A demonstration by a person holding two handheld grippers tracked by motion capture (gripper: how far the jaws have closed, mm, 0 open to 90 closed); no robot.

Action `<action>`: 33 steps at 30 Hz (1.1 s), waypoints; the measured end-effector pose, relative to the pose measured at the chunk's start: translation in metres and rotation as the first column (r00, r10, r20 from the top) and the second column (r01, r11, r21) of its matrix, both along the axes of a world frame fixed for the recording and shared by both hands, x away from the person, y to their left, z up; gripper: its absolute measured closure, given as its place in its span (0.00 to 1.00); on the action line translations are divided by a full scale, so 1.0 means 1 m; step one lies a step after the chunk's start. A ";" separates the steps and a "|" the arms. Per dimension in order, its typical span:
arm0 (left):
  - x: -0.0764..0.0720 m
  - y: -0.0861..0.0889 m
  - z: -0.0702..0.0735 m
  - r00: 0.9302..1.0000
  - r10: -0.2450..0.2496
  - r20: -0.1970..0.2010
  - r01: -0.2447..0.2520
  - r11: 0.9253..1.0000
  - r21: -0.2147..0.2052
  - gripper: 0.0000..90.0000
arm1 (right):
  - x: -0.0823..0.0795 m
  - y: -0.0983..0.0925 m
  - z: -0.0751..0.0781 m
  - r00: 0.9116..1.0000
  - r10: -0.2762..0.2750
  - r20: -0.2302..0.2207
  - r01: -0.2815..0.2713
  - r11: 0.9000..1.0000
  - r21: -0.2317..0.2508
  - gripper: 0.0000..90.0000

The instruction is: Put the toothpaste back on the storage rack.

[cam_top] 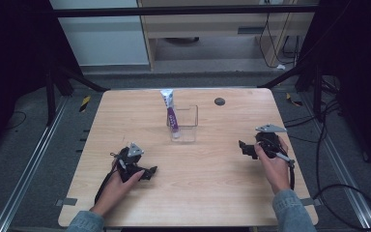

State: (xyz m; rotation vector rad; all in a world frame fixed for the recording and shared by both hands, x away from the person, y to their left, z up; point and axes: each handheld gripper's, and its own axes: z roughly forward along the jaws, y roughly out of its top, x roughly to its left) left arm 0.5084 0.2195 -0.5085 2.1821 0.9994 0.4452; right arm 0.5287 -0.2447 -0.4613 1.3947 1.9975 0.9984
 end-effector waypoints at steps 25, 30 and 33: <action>0.000 0.000 0.000 1.000 0.000 0.000 0.000 1.000 0.000 0.00 | -0.003 0.011 -0.045 0.997 -0.001 -0.077 -0.003 0.999 -0.045 0.10; 0.000 0.000 0.000 1.000 0.000 0.000 0.000 1.000 0.001 0.00 | -0.001 0.013 -0.049 0.997 -0.003 -0.080 0.000 0.999 -0.039 0.10; 0.000 0.000 0.000 1.000 0.000 0.000 0.000 1.000 0.000 0.00 | 0.000 0.013 -0.049 0.997 -0.005 -0.078 0.002 0.999 -0.039 0.09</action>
